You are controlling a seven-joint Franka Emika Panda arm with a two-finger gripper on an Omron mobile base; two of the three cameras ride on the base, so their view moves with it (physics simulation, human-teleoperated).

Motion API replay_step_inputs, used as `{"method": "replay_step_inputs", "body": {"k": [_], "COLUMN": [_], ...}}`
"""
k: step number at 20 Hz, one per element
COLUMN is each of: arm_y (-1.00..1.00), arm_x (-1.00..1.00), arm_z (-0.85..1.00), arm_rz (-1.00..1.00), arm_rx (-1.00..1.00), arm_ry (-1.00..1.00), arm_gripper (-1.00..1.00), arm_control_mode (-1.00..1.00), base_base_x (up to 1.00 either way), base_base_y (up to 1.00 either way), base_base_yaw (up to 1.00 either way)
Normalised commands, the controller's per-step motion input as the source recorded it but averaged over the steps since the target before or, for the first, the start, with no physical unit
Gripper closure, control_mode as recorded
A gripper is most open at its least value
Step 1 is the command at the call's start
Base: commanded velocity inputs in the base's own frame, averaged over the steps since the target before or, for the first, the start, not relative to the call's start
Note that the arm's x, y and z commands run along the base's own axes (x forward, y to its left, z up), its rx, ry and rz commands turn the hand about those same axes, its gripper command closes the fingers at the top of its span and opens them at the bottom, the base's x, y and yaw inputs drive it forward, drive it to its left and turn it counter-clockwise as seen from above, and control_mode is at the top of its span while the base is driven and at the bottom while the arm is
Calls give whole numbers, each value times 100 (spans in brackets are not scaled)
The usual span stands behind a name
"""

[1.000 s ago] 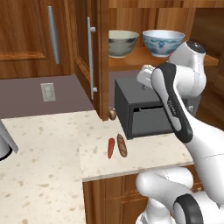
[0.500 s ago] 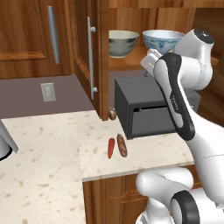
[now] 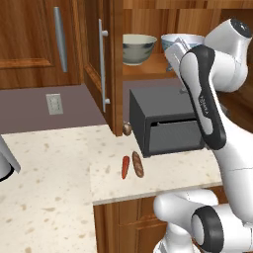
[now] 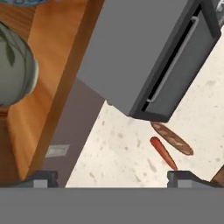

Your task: Pick both bowls and place them on the counter. Then place the carrot in one bowl and place the baguette in the other bowl.

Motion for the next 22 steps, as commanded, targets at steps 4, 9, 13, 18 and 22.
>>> {"method": "replay_step_inputs", "body": {"k": [4, 9, 13, 18, 22], "arm_y": [0, 5, 1, 0, 4], "arm_x": [29, 31, 30, 35, 48], "arm_z": [23, 29, 30, 13, 3], "arm_rz": [-4, 0, 0, 0, 0], "arm_rx": [13, 7, 8, 7, 6], "arm_ry": [-9, -6, -7, -3, 0], "arm_gripper": [-100, -100, -100, -100, -100], "arm_control_mode": [-100, -100, -100, -100, -100], "base_base_x": [0, 0, 0, 0, 0], "base_base_y": [0, 0, 0, 0, 0], "base_base_yaw": [0, 0, 0, 0, 0]}}
